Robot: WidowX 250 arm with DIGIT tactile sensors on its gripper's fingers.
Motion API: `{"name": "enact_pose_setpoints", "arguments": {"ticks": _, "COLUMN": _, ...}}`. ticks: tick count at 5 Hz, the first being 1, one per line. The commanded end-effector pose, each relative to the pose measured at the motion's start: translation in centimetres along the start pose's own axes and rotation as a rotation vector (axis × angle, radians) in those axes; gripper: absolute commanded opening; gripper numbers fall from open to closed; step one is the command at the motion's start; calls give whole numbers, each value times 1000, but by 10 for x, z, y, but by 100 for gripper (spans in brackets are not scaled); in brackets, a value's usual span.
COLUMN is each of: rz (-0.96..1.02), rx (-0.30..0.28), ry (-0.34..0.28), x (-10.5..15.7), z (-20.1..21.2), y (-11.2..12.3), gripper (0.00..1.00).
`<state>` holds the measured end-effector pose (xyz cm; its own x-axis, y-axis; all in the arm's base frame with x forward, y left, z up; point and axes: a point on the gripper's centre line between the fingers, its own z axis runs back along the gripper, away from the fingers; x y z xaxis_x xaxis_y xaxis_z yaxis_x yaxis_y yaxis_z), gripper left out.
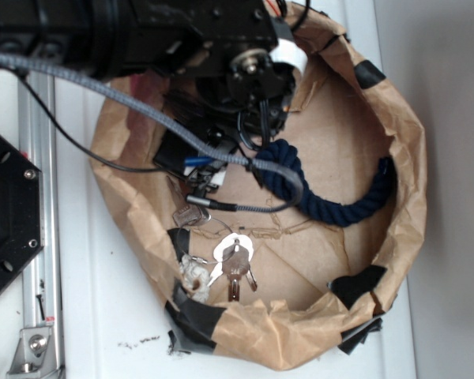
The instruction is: Grab the wood chip.
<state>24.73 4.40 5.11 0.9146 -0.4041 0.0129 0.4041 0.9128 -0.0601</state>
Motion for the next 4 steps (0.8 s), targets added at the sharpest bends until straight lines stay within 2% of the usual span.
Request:
{"name": "enact_pose_setpoints", "arguments": {"ticks": 1, "rz": -73, "rx": 23, "ry": 16, "x": -10, "z": -5, "y": 7, "gripper": 100}}
{"name": "enact_pose_setpoints", "arguments": {"ticks": 2, "rz": -101, "rx": 38, "ry": 38, "x": -14, "z": -10, "y": 12, "gripper": 100}}
{"name": "enact_pose_setpoints", "arguments": {"ticks": 3, "rz": -99, "rx": 45, "ry": 37, "x": -44, "z": -23, "y": 28, "gripper": 100}}
{"name": "enact_pose_setpoints", "arguments": {"ticks": 4, "rz": -84, "rx": 52, "ry": 53, "x": -52, "z": -22, "y": 35, "gripper": 100}}
